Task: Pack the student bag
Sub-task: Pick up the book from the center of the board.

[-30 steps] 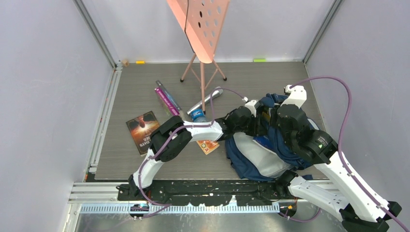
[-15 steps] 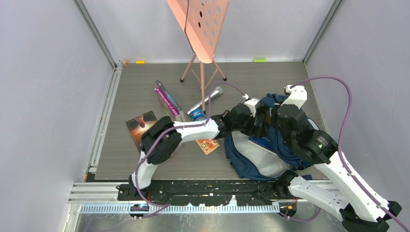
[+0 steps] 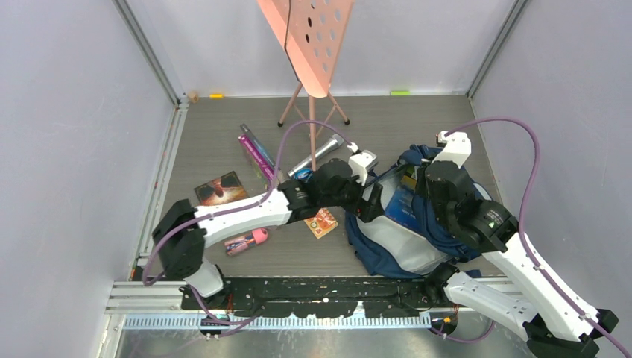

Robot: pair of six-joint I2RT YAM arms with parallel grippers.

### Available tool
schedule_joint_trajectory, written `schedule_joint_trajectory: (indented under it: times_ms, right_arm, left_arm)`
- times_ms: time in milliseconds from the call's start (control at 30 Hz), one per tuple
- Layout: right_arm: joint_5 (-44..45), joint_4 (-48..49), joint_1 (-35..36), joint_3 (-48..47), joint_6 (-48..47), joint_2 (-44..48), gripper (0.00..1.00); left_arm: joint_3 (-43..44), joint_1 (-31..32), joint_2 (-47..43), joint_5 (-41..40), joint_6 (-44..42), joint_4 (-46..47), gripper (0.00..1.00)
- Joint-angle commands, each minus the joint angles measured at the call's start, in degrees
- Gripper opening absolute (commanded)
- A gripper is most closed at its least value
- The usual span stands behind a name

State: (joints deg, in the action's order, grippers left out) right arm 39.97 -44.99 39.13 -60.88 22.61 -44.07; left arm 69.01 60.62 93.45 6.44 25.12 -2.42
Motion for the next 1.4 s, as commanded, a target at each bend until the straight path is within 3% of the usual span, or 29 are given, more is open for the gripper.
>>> schedule_joint_trajectory:
  times_ms: [0, 200, 400, 533, 767, 1033, 1367]
  right_arm:
    - [3.2, 6.0, -0.3, -1.3, -0.7, 0.4, 0.00]
    - [3.1, 6.1, -0.3, -0.9, -0.8, 0.7, 0.00]
    - [2.8, 6.3, -0.3, -0.8, -1.0, 0.4, 0.00]
    - [2.7, 6.7, -0.3, -0.5, -0.9, 0.6, 0.01]
    - [2.3, 6.8, -0.3, -0.3, -1.1, -0.3, 0.01]
    - [2.2, 6.7, -0.3, -0.1, -1.4, -0.1, 0.00]
    - [2.8, 6.5, -0.3, 0.1, -2.3, -0.4, 0.01]
  left_arm:
    - [-1.6, -0.6, -9.0, -8.6, -4.3, -10.7, 0.88]
    - [-5.2, -6.1, -20.8, -15.8, -1.3, -19.6, 0.93]
    - [-11.0, -20.0, -31.2, -14.9, 2.8, -23.3, 0.95]
    - [-12.6, -29.5, -34.0, -12.1, 2.6, -24.3, 0.86]
    - [-11.4, -38.9, -29.6, -7.2, 2.6, -21.5, 0.75]
    - [-6.1, -40.7, -20.4, -7.9, 1.9, -19.0, 0.64]
    - [-2.6, -41.7, -14.6, -9.8, -0.1, -18.8, 0.62]
